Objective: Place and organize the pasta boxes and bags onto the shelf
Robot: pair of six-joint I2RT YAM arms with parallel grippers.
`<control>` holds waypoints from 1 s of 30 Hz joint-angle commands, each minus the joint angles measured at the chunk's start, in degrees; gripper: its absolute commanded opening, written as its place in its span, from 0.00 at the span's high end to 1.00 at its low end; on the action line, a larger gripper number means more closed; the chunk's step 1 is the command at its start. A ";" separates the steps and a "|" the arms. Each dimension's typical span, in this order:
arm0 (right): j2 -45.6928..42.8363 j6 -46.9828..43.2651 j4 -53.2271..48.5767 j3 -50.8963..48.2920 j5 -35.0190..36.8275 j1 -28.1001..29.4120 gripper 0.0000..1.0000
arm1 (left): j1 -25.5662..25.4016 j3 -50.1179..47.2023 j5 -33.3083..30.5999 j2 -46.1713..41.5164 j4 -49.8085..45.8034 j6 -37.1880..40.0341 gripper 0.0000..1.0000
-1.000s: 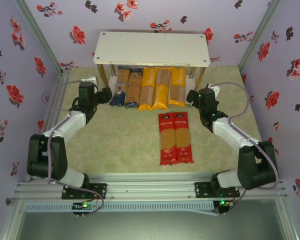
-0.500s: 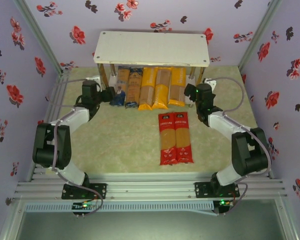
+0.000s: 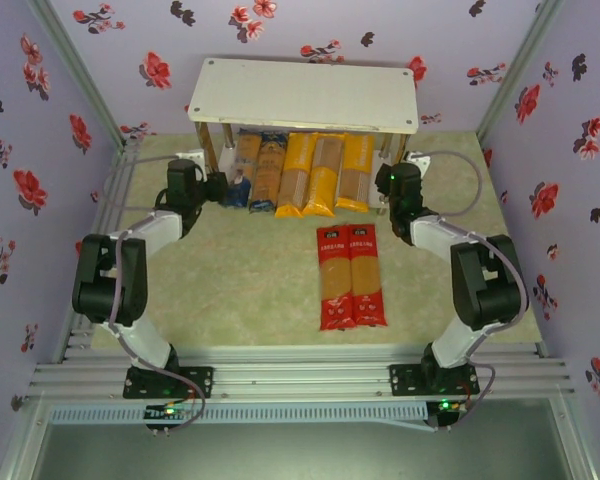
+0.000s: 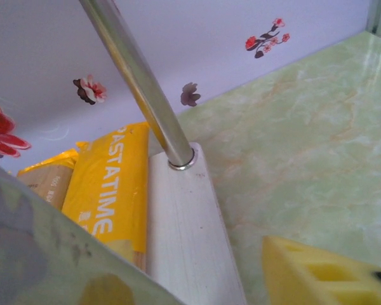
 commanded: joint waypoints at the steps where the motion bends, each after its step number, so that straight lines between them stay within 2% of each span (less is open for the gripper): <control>1: 0.66 0.09 1.98 1.77 -1.34 -0.52 0.66 | 0.37 1.96 2.00 1.93 1.62 1.71 0.71; 3: 0.16 0.34 1.65 1.35 -1.53 -0.71 0.82 | 0.30 1.92 2.28 2.24 1.92 2.15 0.82; 6: -0.87 0.36 1.02 0.48 -1.71 -1.06 0.94 | 0.32 2.18 2.73 2.85 2.26 2.52 1.00; 9: -2.19 -0.14 -0.05 -0.19 -1.63 -1.35 1.00 | 0.37 2.01 3.59 3.42 3.52 2.26 1.00; 15: -3.87 -1.13 -1.47 -0.83 -1.42 -1.44 1.00 | 0.36 -0.72 6.50 3.56 10.19 1.07 1.00; 19: -4.40 -1.38 -2.35 -0.67 -1.63 -1.60 1.00 | 0.29 -4.76 7.09 2.10 16.57 1.14 0.53; 21: -4.57 -1.55 -2.78 -0.48 -1.72 -1.54 1.00 | 0.47 -6.25 8.16 1.14 18.95 1.35 0.42; 23: -4.69 -1.56 -3.10 -0.39 -1.77 -1.63 1.00 | 0.65 -6.99 9.07 0.43 20.60 1.51 0.38; 30: -5.05 -1.34 -4.02 0.06 -2.19 -1.70 1.00 | 2.39 -7.25 7.34 1.39 27.31 0.03 0.37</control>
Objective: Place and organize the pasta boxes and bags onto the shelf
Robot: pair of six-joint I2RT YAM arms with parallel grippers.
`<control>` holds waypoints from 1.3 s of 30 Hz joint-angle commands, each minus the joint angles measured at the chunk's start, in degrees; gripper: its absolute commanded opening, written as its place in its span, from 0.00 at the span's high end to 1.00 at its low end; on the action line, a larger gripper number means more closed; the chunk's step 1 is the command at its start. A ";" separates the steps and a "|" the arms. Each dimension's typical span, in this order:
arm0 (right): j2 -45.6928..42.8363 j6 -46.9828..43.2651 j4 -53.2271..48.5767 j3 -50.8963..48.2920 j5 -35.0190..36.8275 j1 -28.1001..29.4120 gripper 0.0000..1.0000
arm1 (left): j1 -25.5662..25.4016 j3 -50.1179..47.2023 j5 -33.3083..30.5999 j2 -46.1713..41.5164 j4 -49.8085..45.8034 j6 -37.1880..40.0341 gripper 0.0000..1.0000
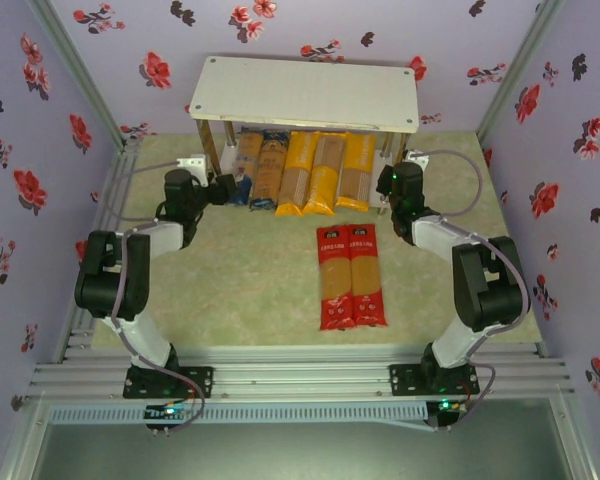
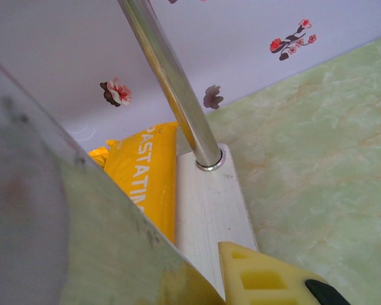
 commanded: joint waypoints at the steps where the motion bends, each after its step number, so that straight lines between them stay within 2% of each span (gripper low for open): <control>1: -4.05 -0.72 -3.99 0.38 1.74 -1.25 1.00 | 1.42 -0.65 -0.29 -0.15 10.40 -1.70 0.37; 3: -4.05 -0.94 -4.28 0.58 1.85 -1.24 1.00 | 1.70 -0.25 -1.05 0.53 12.99 -2.41 0.33; 8: -3.71 -1.22 -4.71 1.34 1.72 -1.22 1.00 | 1.70 4.22 -0.71 3.33 11.90 -2.18 0.33; 13: -3.22 -1.24 -4.94 2.20 1.41 -1.22 1.00 | 1.70 8.35 3.04 5.84 10.20 -2.29 0.33; 18: -2.64 -1.25 -5.24 2.89 0.99 -1.24 1.00 | 1.71 9.35 3.22 6.81 9.63 -2.10 0.35; 19: -2.69 -1.33 -5.22 2.93 0.94 -1.23 1.00 | 1.70 9.63 3.46 6.99 9.04 -2.17 0.40; 23: -2.58 -1.38 -5.27 2.87 0.84 -1.21 1.00 | 1.70 10.53 5.30 7.60 7.00 -2.42 0.87; 25: -2.68 -1.26 -5.20 2.80 0.75 -1.22 1.00 | 1.77 10.70 5.63 7.92 6.94 -2.84 0.99; 33: -3.53 -1.89 -5.57 2.60 1.23 -1.37 1.00 | 1.72 9.80 5.85 7.17 5.82 -3.08 1.00; 39: -4.74 -2.19 -5.80 2.13 1.11 -1.48 1.00 | 0.32 7.11 3.05 1.99 2.61 0.27 1.00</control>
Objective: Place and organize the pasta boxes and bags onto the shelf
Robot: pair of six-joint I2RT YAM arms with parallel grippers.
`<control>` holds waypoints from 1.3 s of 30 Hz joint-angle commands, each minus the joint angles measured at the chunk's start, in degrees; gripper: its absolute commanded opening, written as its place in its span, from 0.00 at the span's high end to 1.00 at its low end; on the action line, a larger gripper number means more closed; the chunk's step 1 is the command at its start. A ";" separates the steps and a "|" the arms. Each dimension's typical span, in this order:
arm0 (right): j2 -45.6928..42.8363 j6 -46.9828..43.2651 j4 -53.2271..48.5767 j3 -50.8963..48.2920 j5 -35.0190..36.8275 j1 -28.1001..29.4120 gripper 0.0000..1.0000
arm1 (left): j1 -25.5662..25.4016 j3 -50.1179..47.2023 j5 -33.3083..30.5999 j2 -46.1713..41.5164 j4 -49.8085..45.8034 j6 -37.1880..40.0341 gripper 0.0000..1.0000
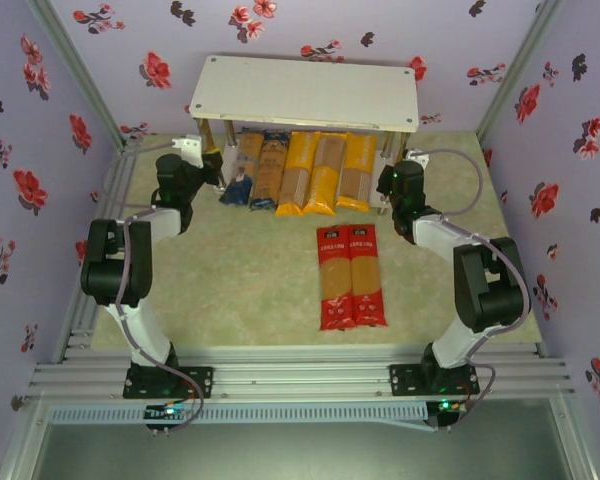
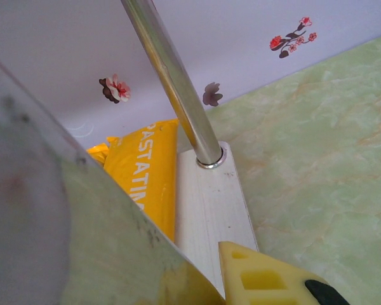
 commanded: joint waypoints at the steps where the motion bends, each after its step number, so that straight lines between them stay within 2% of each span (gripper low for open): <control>1: -4.68 -1.88 -3.94 1.36 1.68 -1.17 1.00 | -2.08 -1.81 -1.03 -4.55 -5.22 -5.71 1.00; 17: -9.35 -2.52 -7.72 -0.99 3.09 -1.60 1.00 | -5.92 -10.12 -1.91 -14.18 -5.77 -4.56 1.00; 28: -9.80 -1.22 -10.41 -1.26 3.14 -2.01 1.00 | -11.62 -17.57 -6.08 -24.21 -9.01 -2.47 1.00; 39: -11.09 0.81 -10.06 -4.67 1.99 -1.96 1.00 | -13.07 -24.42 -9.99 -28.10 -10.73 -2.94 1.00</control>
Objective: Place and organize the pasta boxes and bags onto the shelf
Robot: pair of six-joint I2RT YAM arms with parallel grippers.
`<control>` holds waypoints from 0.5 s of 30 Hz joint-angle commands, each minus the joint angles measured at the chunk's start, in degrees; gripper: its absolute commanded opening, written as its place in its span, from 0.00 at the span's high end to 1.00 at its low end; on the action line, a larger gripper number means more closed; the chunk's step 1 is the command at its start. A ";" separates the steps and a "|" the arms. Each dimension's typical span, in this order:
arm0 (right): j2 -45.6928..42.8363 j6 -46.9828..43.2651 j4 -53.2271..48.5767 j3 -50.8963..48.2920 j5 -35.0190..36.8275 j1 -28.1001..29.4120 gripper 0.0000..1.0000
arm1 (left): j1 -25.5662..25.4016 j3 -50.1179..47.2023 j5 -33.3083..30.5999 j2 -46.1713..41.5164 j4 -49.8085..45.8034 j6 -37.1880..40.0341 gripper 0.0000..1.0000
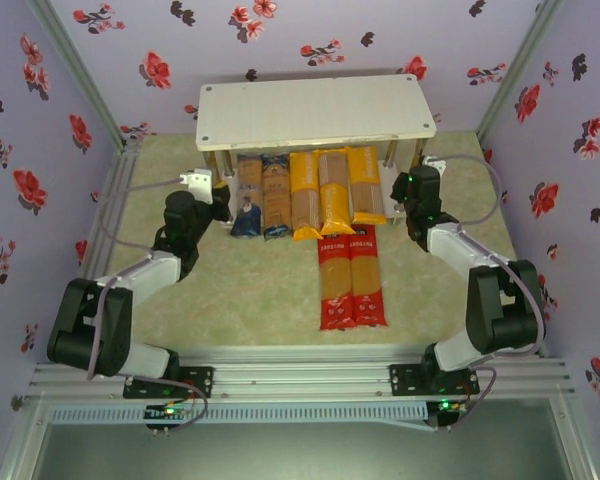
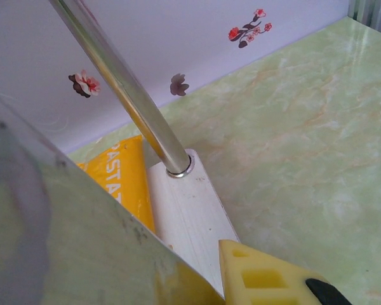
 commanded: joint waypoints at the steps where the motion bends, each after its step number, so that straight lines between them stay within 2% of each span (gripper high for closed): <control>1: -2.71 -0.44 -1.50 -1.12 3.07 0.88 1.00 | -2.44 -1.86 4.40 -2.54 -4.87 -3.28 1.00; 7: -3.62 -0.41 -1.89 -2.55 3.41 0.90 1.00 | -2.45 -2.43 3.98 -2.84 -6.45 -3.87 1.00; 10: -3.53 -0.59 -3.23 -1.88 3.89 0.83 1.00 | -2.43 -2.43 3.05 -3.08 -7.73 -4.08 0.80; 12: -3.65 -0.81 -3.55 -1.66 3.80 0.84 0.94 | -2.43 -2.33 1.57 -3.64 -9.18 -4.15 0.71; 15: -3.76 -1.50 -4.75 -0.85 3.59 0.87 0.87 | -2.43 -1.52 0.04 -4.97 -12.59 -3.77 0.66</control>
